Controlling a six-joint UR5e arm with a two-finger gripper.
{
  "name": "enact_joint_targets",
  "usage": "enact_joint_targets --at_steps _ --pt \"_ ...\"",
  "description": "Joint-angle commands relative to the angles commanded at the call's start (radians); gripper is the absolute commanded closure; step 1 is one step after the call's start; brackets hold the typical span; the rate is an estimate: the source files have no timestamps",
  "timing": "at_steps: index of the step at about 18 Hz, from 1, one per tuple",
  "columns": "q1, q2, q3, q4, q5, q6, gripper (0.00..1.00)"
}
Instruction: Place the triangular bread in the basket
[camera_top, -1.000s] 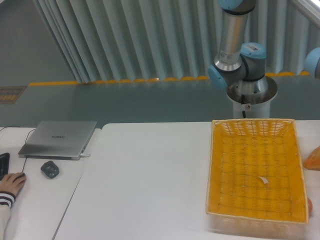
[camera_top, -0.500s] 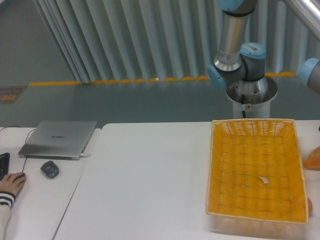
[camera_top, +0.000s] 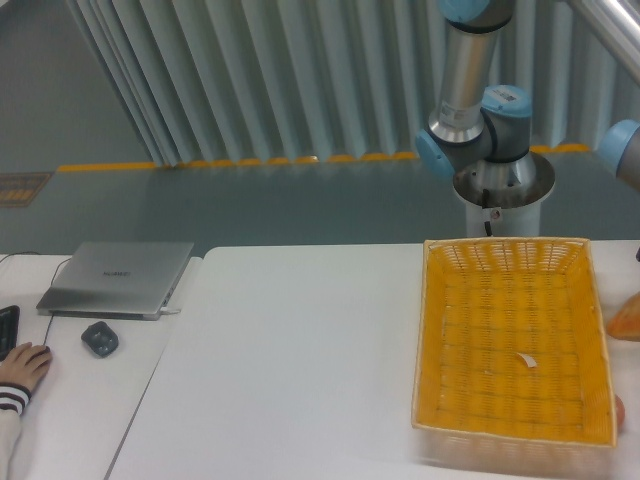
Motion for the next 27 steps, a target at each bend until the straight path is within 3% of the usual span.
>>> enact_joint_targets --at_steps 3,6,7,12,14,18,20,22,23,27 --pt "0.0 -0.003 0.0 0.002 0.0 -0.002 0.01" --pt "0.002 -0.005 0.006 0.003 0.0 -0.002 0.15" --pt "0.002 -0.006 0.006 0.005 0.0 -0.002 0.21" --pt "0.003 -0.012 0.028 0.002 0.002 0.002 0.7" --pt "0.003 -0.011 0.032 0.0 0.002 0.002 0.83" --pt "0.005 -0.005 0.058 -0.017 0.027 0.003 0.9" --pt "0.006 0.0 0.093 -0.061 0.029 0.003 0.9" --pt "0.015 0.003 0.172 -0.17 0.023 0.005 0.9" --pt "0.02 0.005 0.193 -0.198 0.021 0.006 0.9" --pt "0.02 0.012 0.215 -0.227 -0.006 0.006 0.9"
